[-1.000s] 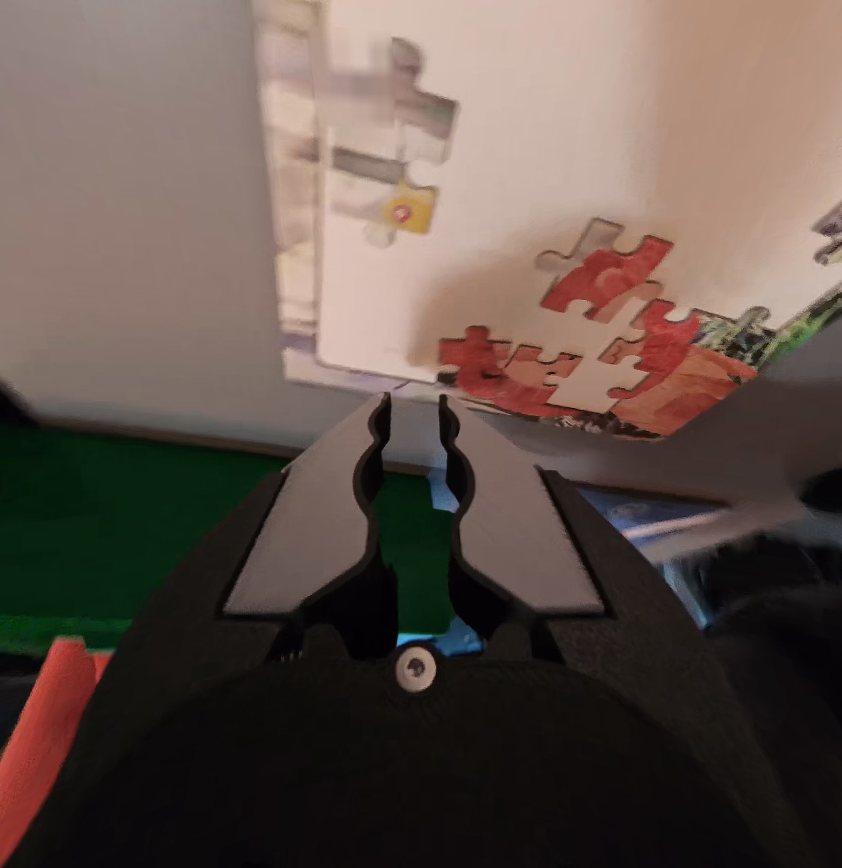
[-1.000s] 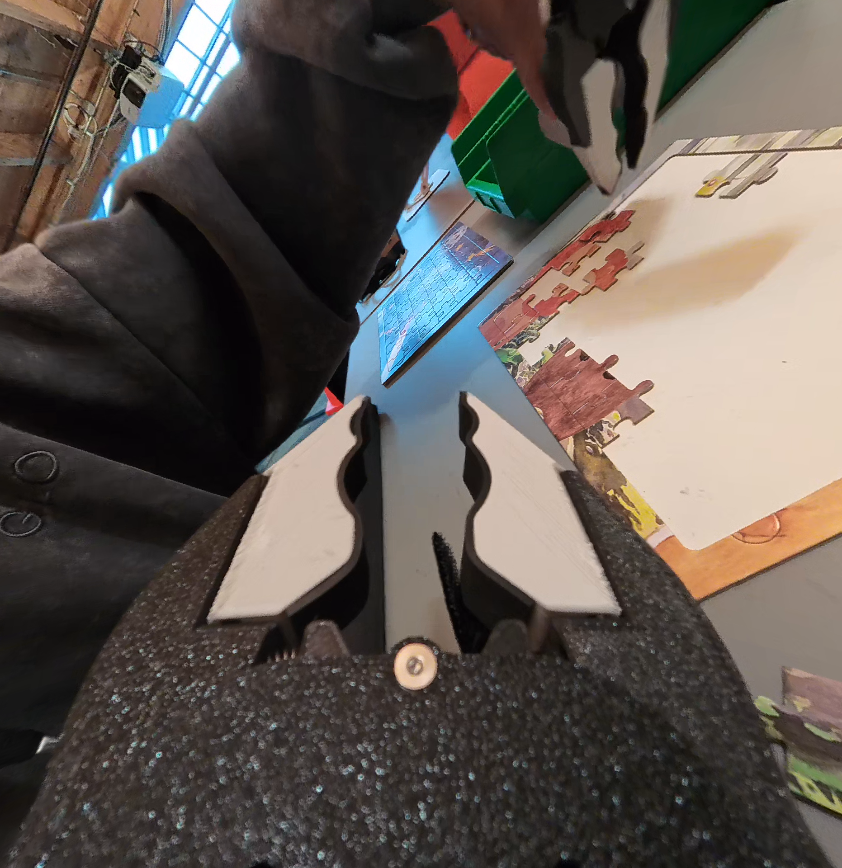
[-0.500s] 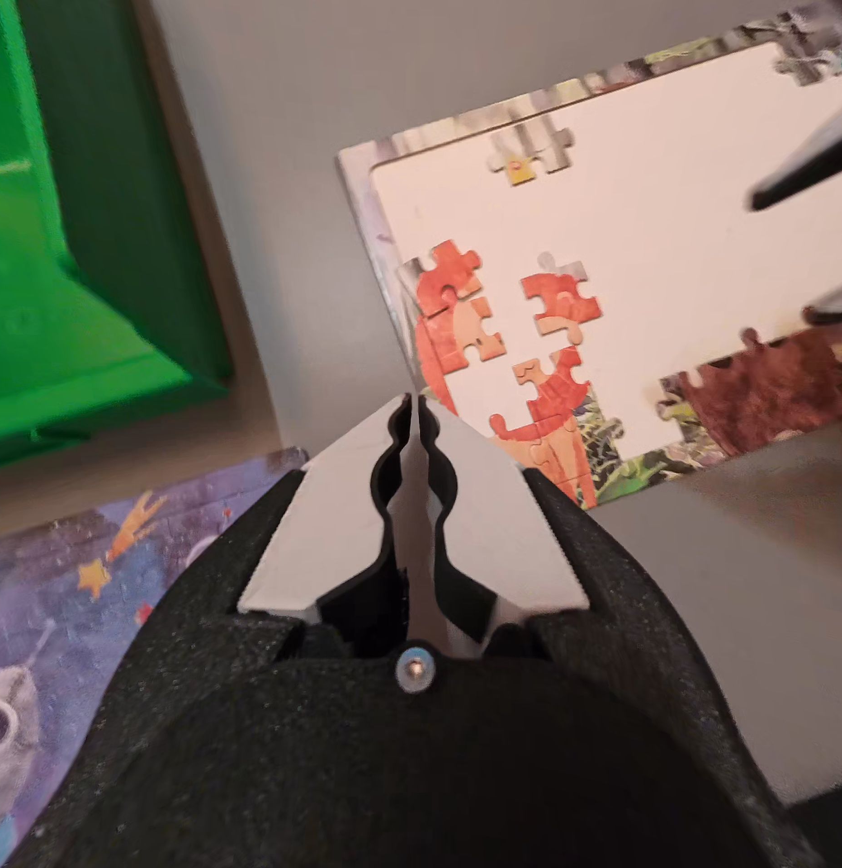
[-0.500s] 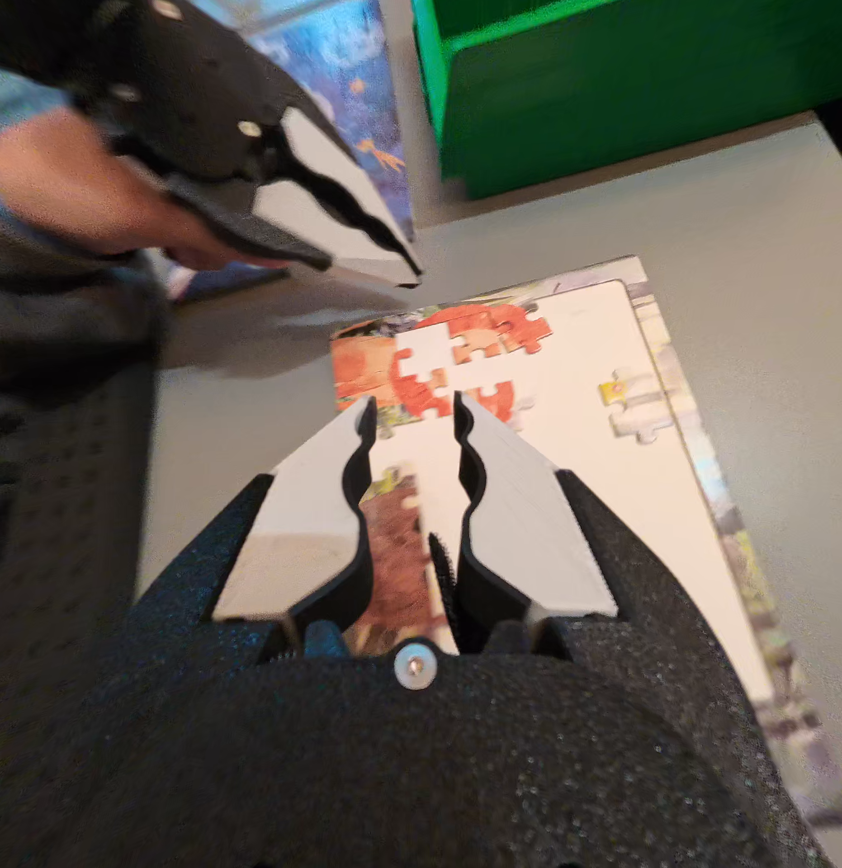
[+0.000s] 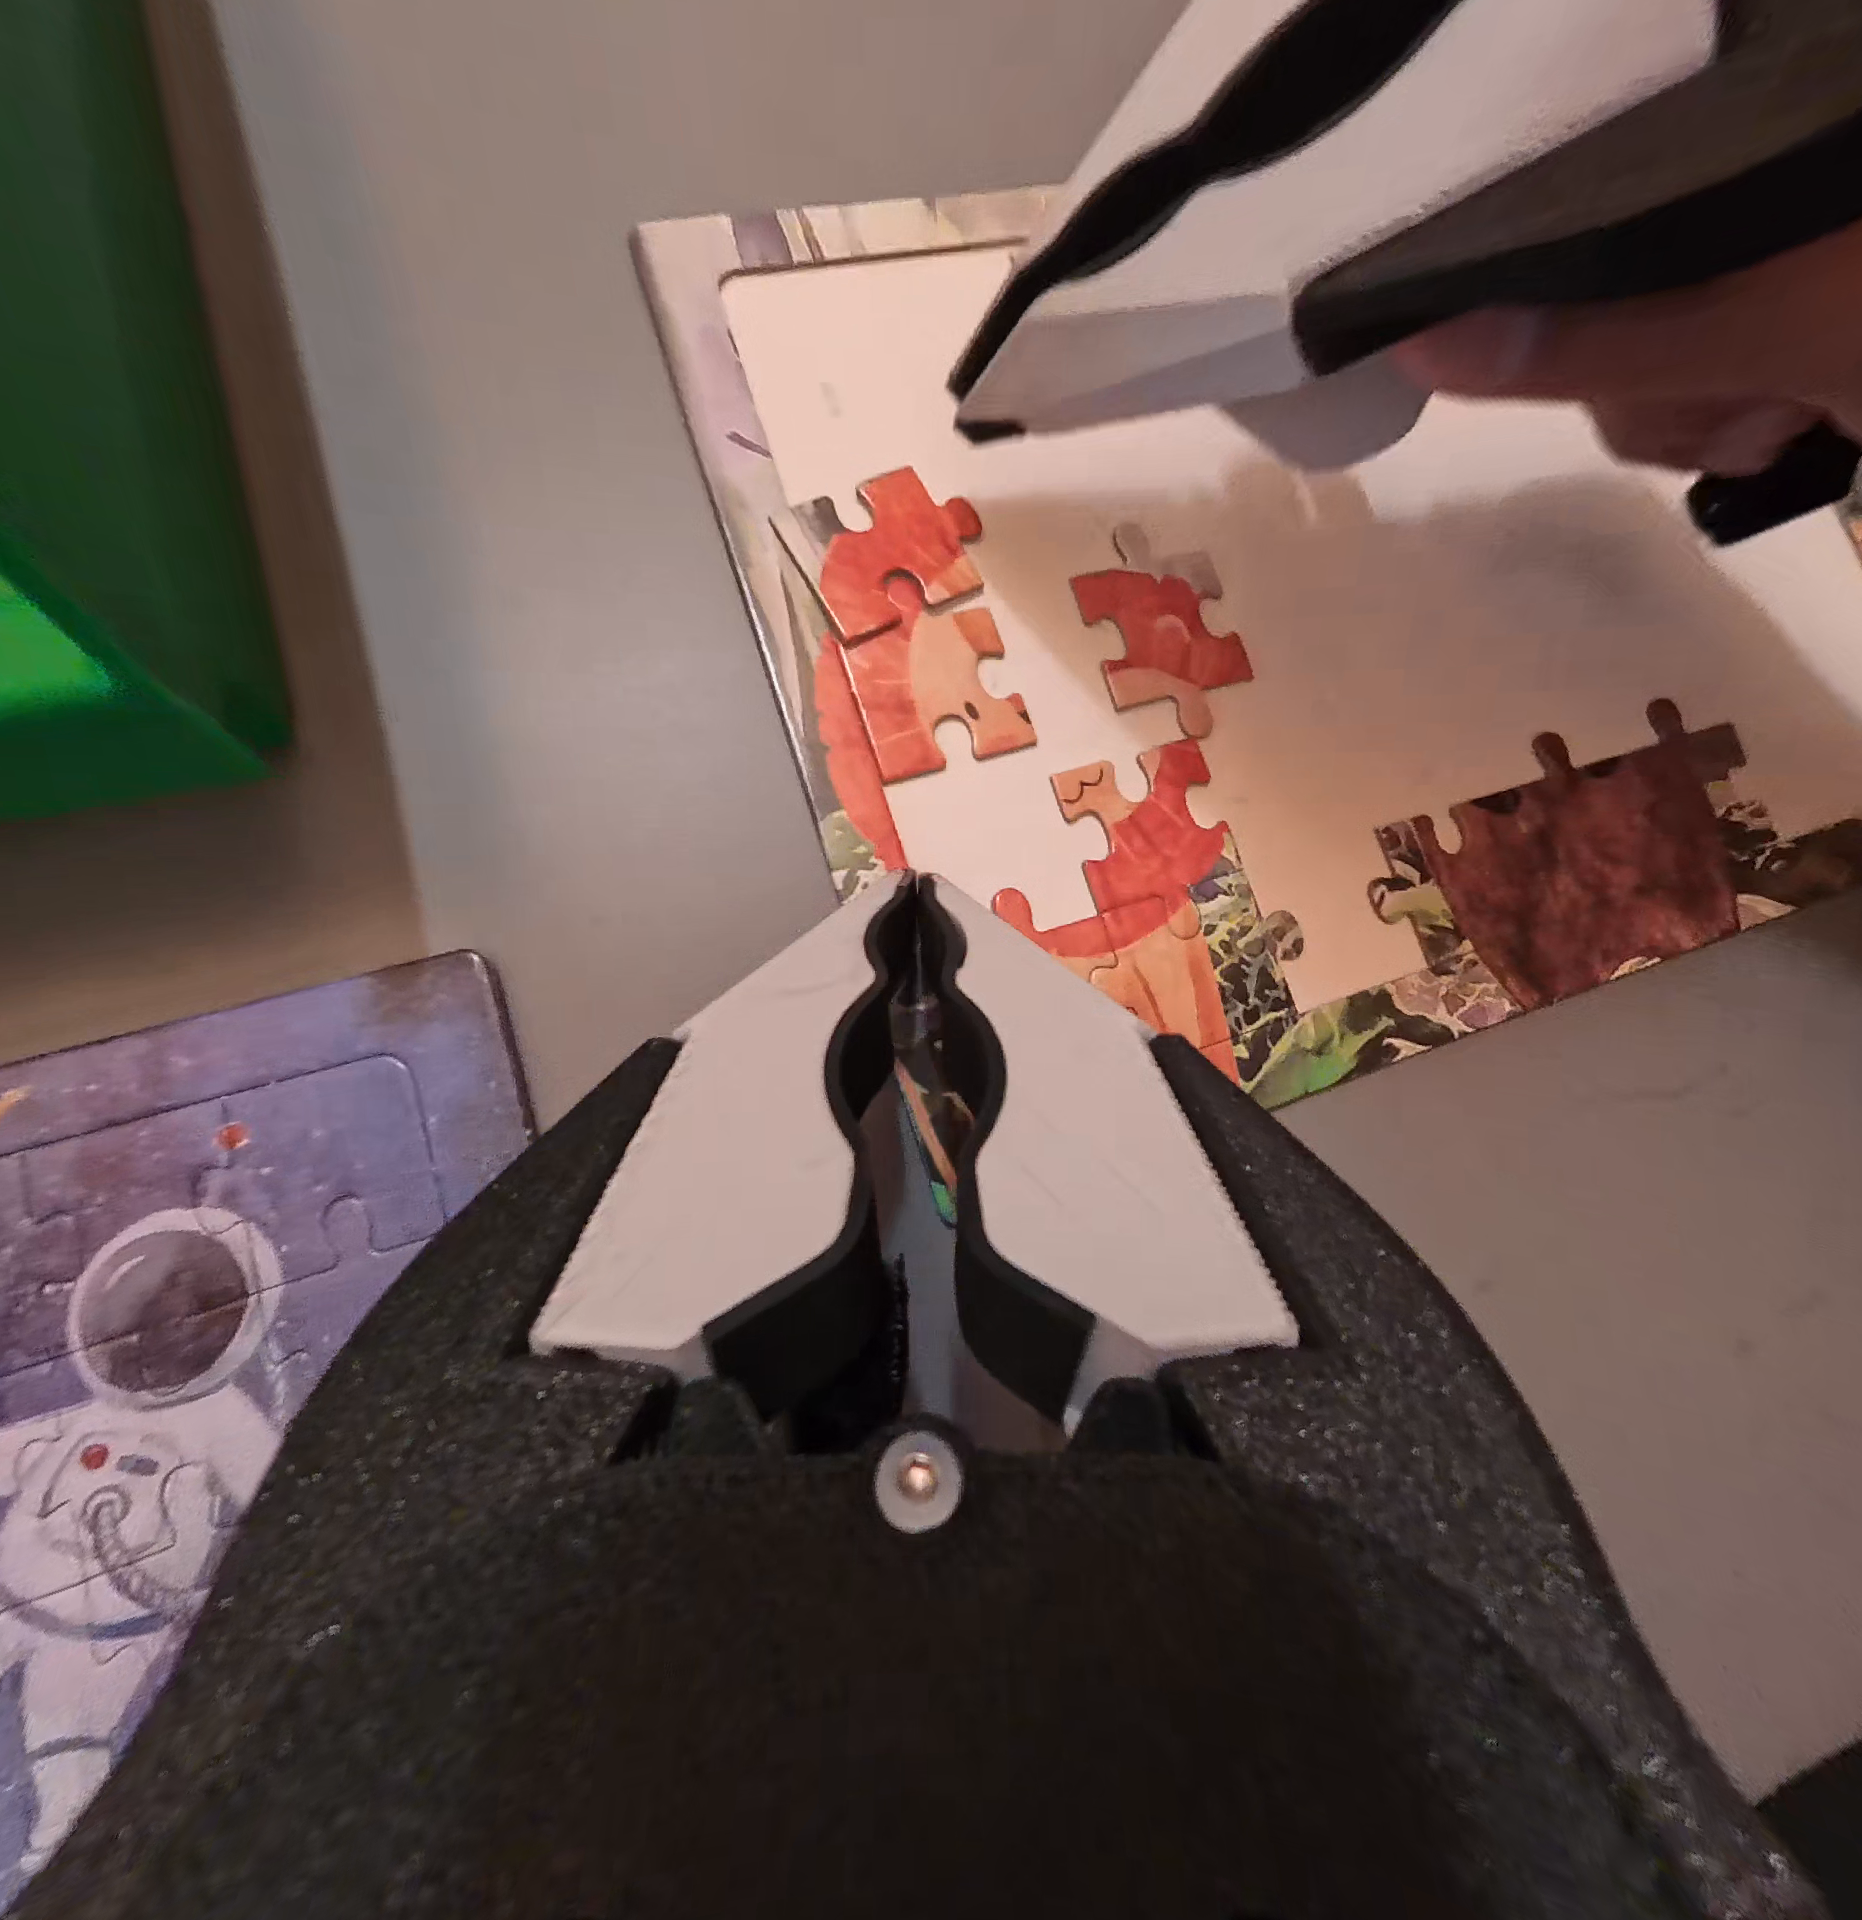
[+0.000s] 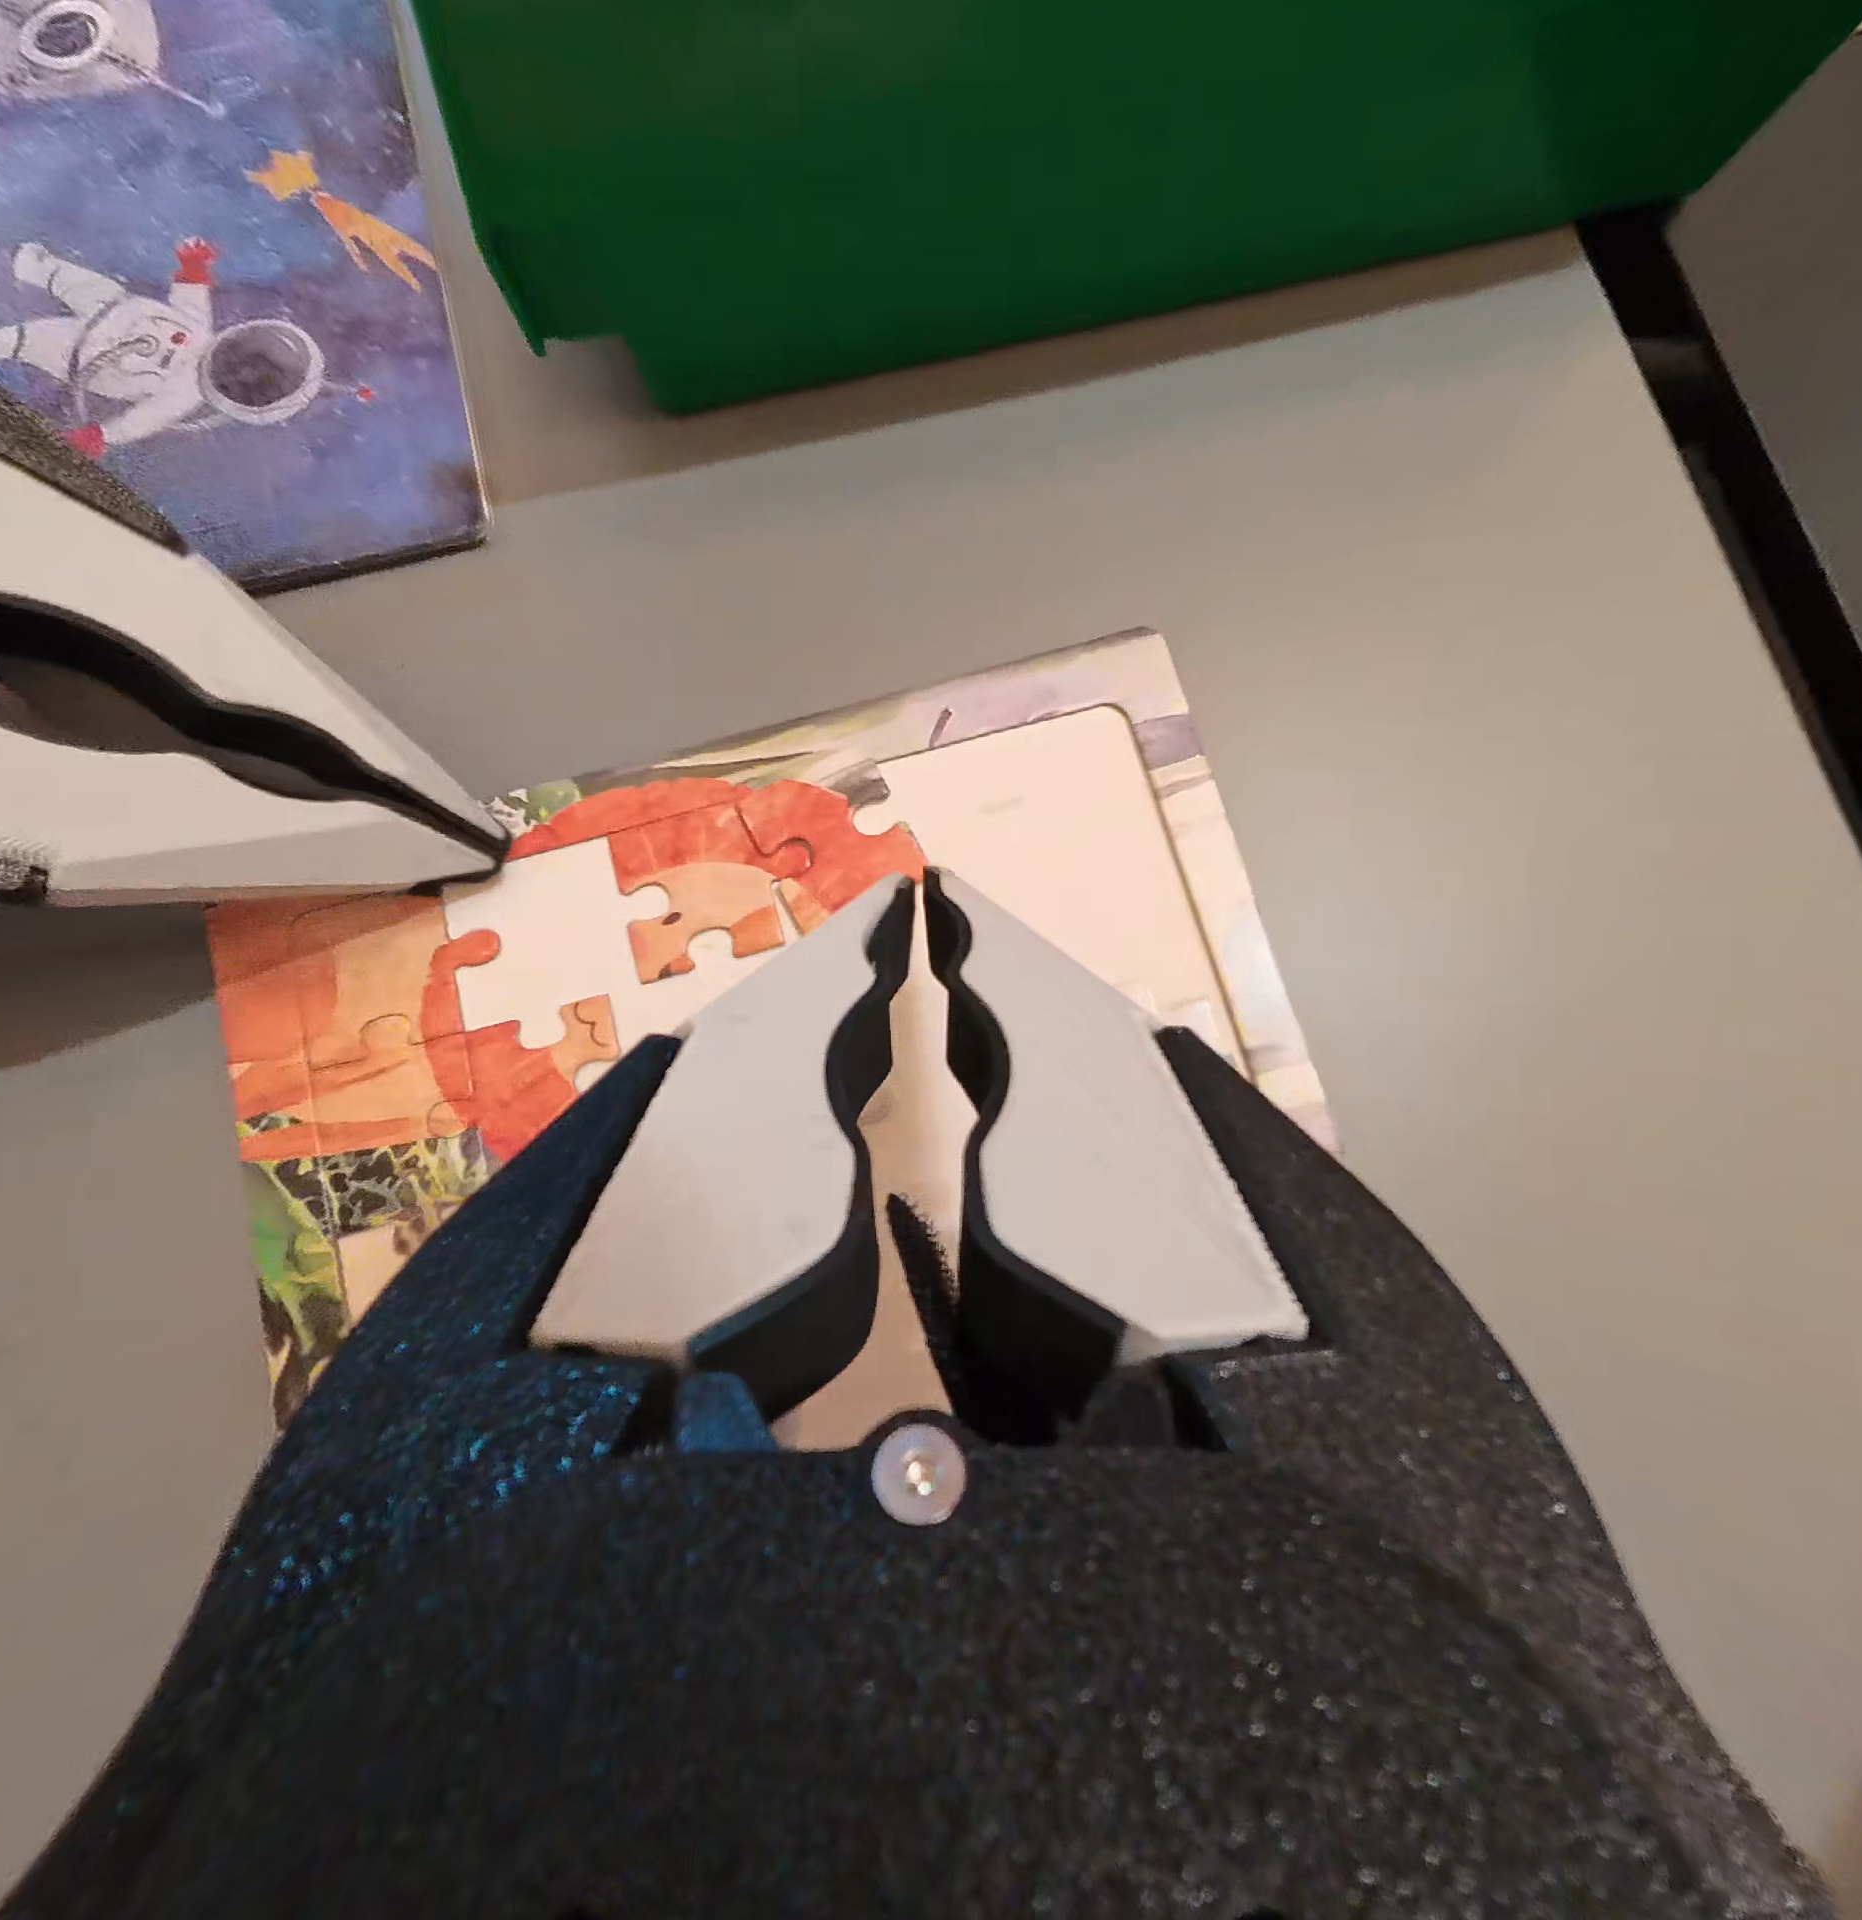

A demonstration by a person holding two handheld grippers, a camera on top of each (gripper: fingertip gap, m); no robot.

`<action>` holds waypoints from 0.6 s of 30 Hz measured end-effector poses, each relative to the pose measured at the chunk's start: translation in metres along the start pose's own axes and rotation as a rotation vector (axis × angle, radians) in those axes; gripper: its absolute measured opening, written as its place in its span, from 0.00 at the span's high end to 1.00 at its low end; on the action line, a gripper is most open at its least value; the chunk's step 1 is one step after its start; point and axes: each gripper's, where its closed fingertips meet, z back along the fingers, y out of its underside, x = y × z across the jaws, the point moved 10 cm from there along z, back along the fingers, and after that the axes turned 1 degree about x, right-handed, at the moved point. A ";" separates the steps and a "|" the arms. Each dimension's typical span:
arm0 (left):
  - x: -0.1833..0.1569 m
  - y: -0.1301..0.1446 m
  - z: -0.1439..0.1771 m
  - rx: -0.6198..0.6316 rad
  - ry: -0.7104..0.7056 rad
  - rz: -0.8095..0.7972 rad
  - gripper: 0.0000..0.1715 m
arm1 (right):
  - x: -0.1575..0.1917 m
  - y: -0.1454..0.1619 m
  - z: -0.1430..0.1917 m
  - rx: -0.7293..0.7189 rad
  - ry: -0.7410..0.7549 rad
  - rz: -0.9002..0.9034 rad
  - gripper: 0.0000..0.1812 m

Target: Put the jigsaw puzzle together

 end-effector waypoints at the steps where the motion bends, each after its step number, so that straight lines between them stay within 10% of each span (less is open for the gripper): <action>1: 0.000 0.000 -0.001 -0.002 0.005 0.006 1.00 | 0.001 0.002 -0.003 0.006 -0.007 -0.005 0.99; 18: 0.002 0.000 0.000 -0.016 0.022 0.029 1.00 | 0.006 0.001 -0.010 0.084 0.053 -0.006 0.96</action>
